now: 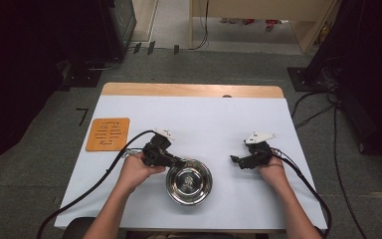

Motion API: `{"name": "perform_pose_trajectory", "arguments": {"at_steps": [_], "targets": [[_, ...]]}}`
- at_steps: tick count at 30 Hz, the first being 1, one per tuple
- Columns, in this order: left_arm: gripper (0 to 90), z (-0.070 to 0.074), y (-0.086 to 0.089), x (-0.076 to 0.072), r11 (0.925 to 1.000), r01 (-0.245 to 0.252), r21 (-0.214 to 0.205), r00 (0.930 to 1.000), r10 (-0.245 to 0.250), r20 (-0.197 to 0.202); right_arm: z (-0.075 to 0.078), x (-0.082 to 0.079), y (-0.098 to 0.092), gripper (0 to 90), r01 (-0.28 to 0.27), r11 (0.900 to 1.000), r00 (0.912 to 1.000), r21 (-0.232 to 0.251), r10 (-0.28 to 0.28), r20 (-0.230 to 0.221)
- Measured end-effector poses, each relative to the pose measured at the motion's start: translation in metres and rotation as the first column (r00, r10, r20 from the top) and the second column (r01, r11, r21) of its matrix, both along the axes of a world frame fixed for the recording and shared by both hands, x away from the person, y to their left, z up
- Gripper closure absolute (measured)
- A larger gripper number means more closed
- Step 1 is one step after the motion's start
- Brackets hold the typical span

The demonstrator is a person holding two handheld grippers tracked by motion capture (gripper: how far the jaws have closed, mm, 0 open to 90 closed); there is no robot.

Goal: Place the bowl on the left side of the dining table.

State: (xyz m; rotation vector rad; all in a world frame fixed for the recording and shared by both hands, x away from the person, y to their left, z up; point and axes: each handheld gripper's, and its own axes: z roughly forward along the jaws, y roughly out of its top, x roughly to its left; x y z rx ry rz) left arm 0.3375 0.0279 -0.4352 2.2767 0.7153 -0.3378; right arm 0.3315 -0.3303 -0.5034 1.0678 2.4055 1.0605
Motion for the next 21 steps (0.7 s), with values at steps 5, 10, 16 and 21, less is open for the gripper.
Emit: {"name": "perform_pose_trajectory", "arguments": {"at_steps": [5, 10, 16, 21], "targets": [[85.5, 0.001, 0.003, 0.001, 0.9999, -0.01, 0.007, 0.9999, 0.01, 0.004, 0.0, 0.0, 0.0, 12.6, 0.0, 1.0, 1.0, 0.0, 0.0, 0.0], [85.4, 0.005, 0.011, 0.004, 0.9994, -0.034, -0.011, 0.9993, 0.034, -0.012, 0.0, 0.0, 0.0, 12.6, -0.001, 1.0, 1.0, 0.0, 0.001, 0.0], [85.4, 0.008, 0.02, 0.009, 0.9976, -0.067, -0.016, 0.9974, 0.067, -0.025, 0.0, 0.0, 0.0, 12.6, 0.0, 1.0, 1.0, 0.0, 0.0, 0.0], [85.4, 0.01, 0.025, 0.013, 0.9955, -0.091, -0.024, 0.9956, 0.091, -0.025, 0.0, 0.0, 0.0, 12.6, 0.001, 1.0, 1.0, 0.001, -0.001, -0.002]]}}
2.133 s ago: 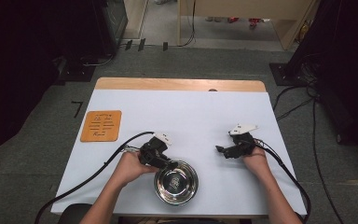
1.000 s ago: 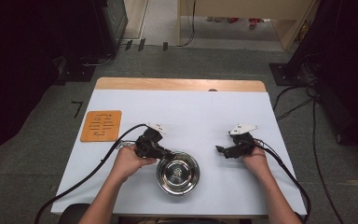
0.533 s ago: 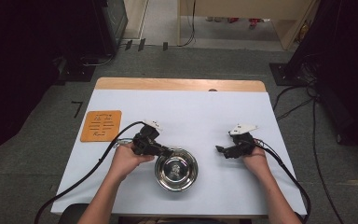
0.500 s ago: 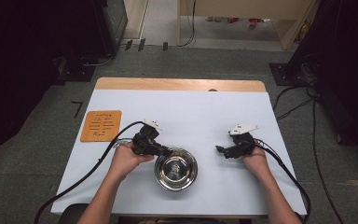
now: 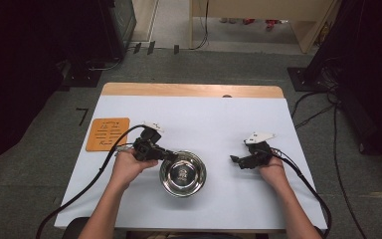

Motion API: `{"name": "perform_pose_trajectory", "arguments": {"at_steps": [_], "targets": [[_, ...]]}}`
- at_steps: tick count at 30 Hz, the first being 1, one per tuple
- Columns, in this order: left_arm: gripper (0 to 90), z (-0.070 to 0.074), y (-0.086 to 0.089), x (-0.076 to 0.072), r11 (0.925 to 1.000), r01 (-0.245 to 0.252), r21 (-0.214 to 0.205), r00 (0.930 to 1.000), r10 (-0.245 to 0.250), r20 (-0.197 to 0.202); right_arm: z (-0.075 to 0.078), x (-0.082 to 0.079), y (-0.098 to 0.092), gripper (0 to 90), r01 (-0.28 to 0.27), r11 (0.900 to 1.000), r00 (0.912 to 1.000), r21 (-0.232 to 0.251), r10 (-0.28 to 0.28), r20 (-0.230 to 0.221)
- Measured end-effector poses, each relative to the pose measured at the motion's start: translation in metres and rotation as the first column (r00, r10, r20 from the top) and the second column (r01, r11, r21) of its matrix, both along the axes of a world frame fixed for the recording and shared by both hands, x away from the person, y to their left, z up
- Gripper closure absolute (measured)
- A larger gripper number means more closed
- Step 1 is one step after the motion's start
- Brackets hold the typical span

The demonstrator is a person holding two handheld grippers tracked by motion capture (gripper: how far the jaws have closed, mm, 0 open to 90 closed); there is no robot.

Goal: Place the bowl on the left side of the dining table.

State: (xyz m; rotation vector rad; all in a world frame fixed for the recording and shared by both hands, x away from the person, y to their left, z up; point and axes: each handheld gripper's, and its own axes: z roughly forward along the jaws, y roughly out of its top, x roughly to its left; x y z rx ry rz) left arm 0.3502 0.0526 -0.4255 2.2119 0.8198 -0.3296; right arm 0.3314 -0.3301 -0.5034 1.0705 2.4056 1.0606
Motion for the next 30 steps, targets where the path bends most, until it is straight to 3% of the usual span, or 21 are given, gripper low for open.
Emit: {"name": "perform_pose_trajectory", "arguments": {"at_steps": [30], "targets": [[85.5, -0.002, 0.021, 0.021, 0.9983, -0.054, 0.019, 0.9981, 0.055, -0.029, 0.0, 0.0, 0.0, 12.6, 0.0, 1.0, 1.0, 0.0, 0.0, 0.0]]}}
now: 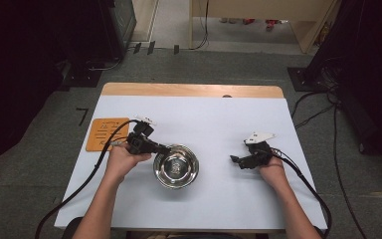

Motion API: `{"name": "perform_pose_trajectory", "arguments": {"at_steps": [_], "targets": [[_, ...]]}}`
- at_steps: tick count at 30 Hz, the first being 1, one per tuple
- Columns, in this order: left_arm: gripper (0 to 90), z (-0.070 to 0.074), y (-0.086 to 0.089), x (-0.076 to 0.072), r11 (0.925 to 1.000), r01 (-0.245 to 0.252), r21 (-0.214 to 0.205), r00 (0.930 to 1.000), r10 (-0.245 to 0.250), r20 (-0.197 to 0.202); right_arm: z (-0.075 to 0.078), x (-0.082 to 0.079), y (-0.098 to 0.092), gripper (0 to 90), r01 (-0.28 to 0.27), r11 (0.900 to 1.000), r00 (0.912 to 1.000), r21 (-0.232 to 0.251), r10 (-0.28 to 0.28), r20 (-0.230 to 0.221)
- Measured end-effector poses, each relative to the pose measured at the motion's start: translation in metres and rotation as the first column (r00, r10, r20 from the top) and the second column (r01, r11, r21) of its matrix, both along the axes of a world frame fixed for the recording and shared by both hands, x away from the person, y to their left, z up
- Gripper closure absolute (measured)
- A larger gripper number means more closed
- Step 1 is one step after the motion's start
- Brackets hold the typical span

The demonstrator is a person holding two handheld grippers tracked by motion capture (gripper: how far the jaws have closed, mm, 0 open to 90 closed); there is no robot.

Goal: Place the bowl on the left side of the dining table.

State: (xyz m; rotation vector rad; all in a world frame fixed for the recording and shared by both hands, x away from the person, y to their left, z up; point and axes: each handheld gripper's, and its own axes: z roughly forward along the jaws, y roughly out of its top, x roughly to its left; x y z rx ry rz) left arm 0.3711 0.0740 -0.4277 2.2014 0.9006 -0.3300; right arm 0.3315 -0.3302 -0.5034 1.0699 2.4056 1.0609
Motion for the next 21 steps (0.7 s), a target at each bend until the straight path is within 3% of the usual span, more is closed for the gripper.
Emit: {"name": "perform_pose_trajectory", "arguments": {"at_steps": [21], "targets": [[85.5, 0.003, 0.019, 0.01, 0.9986, -0.052, -0.006, 0.9984, 0.052, -0.022, 0.0, 0.0, 0.0, 12.6, 0.0, 1.0, 1.0, 0.0, 0.0, 0.0]]}}
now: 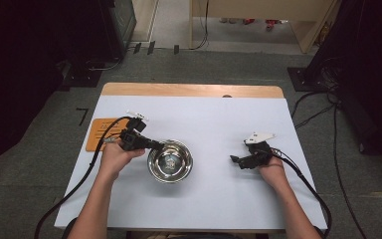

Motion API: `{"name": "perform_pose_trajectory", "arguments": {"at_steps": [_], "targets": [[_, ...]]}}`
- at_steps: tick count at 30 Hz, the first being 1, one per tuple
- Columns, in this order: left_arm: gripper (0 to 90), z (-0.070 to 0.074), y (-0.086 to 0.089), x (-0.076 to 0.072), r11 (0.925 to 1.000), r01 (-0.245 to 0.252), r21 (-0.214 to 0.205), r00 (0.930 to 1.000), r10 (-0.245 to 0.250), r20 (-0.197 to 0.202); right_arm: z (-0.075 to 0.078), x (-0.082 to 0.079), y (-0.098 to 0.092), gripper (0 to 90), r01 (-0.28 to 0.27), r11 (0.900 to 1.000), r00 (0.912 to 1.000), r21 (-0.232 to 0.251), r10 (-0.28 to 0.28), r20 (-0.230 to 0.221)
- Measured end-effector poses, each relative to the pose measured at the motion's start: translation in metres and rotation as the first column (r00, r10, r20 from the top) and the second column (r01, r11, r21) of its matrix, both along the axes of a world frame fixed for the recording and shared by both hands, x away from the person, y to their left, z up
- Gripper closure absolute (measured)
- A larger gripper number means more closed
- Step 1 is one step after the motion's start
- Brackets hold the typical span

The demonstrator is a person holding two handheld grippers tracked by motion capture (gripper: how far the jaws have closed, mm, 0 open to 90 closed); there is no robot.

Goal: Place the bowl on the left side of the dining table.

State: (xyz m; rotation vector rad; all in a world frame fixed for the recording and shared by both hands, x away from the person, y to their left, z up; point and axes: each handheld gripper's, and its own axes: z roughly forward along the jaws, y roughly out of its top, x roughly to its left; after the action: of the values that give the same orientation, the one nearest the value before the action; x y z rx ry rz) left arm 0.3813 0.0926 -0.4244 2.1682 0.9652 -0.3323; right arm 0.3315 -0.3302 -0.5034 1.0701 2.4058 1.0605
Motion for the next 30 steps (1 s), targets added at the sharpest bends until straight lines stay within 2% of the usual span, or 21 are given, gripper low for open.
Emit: {"name": "perform_pose_trajectory", "arguments": {"at_steps": [10, 13, 19, 30], "targets": [[85.5, 0.003, 0.016, 0.007, 0.9994, -0.033, -0.009, 0.9994, 0.033, 0.011, 0.0, 0.0, 0.0, 12.6, 0.0, 1.0, 1.0, 0.0, 0.0, 0.0], [85.5, 0.002, 0.021, 0.008, 0.9987, -0.048, -0.018, 0.9989, 0.048, -0.003, 0.0, 0.0, 0.0, 12.6, 0.0, 1.0, 1.0, 0.0, 0.0, 0.0], [85.5, 0.002, 0.025, 0.01, 0.9979, -0.062, -0.018, 0.9981, 0.062, -0.01, 0.0, 0.0, 0.0, 12.6, 0.0, 1.0, 1.0, -0.001, 0.0, 0.0], [85.5, 0.002, 0.044, 0.016, 0.9937, -0.108, -0.03, 0.994, 0.107, -0.024, 0.0, 0.0, 0.0, 12.6, 0.0, 1.0, 1.0, -0.001, 0.0, 0.0]]}}
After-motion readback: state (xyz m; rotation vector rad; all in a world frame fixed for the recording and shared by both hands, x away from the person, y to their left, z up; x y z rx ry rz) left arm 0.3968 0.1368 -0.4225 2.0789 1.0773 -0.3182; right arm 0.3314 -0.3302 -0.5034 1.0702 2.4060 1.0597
